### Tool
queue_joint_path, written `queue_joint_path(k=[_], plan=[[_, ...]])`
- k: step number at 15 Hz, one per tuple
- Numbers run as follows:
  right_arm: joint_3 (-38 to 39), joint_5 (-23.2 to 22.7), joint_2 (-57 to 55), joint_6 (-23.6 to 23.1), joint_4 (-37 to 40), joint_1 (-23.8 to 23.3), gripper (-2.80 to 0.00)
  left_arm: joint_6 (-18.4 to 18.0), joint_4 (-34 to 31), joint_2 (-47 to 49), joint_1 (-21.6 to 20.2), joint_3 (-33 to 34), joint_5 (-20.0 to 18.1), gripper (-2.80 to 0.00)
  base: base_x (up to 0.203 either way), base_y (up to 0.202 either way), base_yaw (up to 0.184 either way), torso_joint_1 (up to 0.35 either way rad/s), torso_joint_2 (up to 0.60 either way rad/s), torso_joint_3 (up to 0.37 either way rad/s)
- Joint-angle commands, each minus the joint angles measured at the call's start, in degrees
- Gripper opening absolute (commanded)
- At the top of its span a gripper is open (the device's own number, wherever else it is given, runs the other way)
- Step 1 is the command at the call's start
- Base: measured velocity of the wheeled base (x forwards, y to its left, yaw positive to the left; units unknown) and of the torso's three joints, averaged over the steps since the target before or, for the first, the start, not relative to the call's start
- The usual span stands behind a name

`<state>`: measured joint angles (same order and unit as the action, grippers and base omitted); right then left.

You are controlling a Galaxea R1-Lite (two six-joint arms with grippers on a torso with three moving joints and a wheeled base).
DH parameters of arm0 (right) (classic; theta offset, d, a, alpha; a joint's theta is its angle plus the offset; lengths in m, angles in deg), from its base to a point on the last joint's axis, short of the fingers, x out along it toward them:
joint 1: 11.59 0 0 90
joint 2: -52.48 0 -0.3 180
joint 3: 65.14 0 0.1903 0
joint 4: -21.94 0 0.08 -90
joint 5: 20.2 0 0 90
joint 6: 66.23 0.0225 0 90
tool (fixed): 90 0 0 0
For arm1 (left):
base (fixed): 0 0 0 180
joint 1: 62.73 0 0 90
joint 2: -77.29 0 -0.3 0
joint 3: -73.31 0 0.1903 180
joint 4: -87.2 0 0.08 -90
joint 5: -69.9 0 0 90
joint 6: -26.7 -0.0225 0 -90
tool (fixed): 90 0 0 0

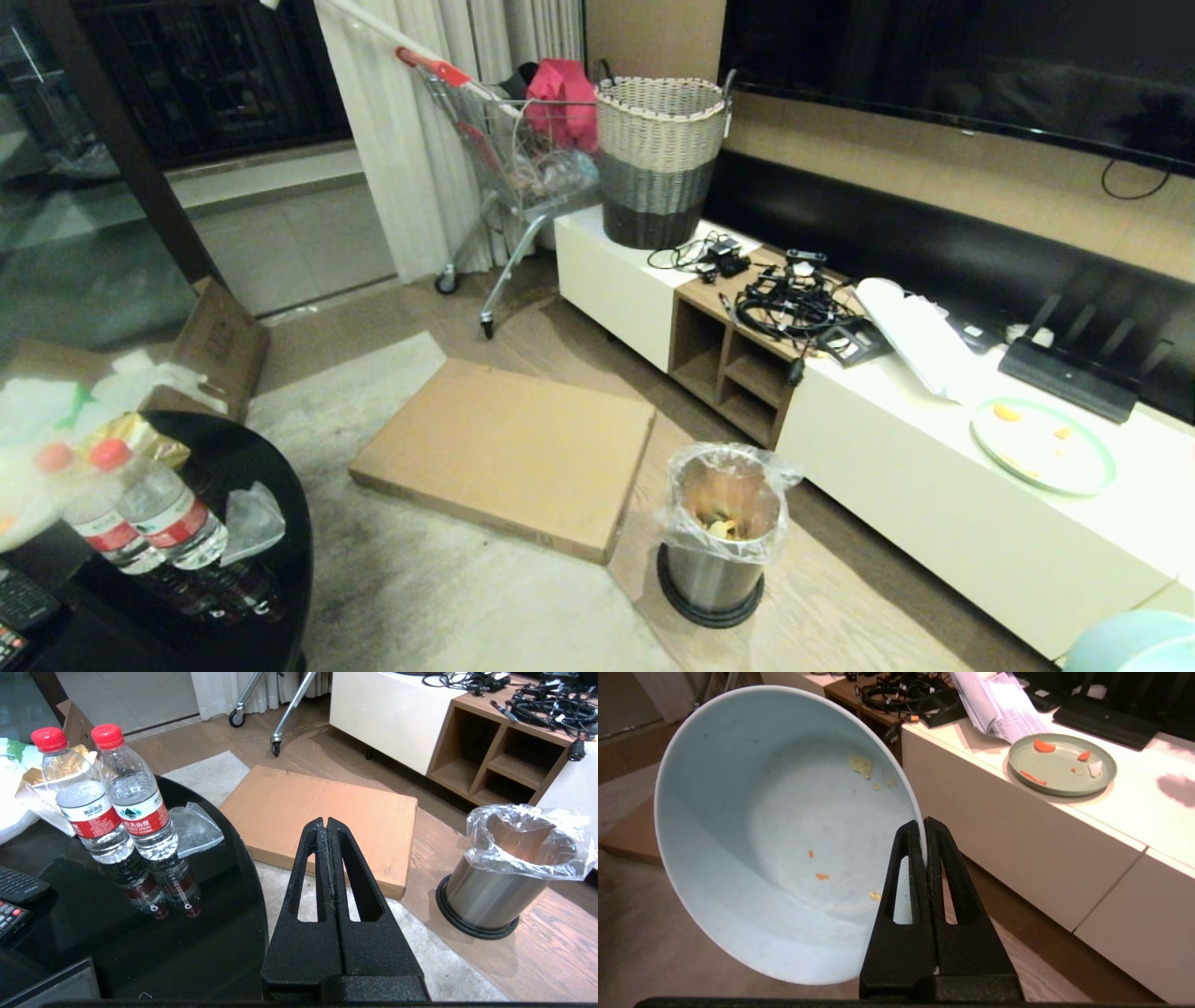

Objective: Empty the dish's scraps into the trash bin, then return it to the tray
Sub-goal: Put the bowl back to the table

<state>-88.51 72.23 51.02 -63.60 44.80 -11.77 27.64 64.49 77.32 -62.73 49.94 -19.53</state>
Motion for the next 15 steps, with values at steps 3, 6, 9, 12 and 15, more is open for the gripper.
queue_joint_path(k=[3, 6, 9, 12, 15], plan=[[-0.1, 0.0, 1.5, 0.2, 0.0, 0.0, -2.8, 0.0, 0.0, 0.0, 0.0, 0.0, 0.0, -2.8, 0.0, 0.0, 0.0, 0.0, 0.0, 0.0], [0.0, 0.0, 1.5, 0.2, 0.0, 0.0, -2.8, 0.0, 0.0, 0.0, 0.0, 0.0, 0.0, -2.8, 0.0, 0.0, 0.0, 0.0, 0.0, 0.0], [0.0, 0.0, 1.5, 0.1, 0.0, 0.0, -2.8, 0.0, 0.0, 0.0, 0.0, 0.0, 0.0, -2.8, 0.0, 0.0, 0.0, 0.0, 0.0, 0.0], [0.0, 0.0, 1.5, 0.2, 0.0, 0.0, -2.8, 0.0, 0.0, 0.0, 0.0, 0.0, 0.0, -2.8, 0.0, 0.0, 0.0, 0.0, 0.0, 0.0], [0.0, 0.0, 1.5, 0.2, 0.0, 0.0, -2.8, 0.0, 0.0, 0.0, 0.0, 0.0, 0.0, -2.8, 0.0, 0.0, 0.0, 0.0, 0.0, 0.0]])
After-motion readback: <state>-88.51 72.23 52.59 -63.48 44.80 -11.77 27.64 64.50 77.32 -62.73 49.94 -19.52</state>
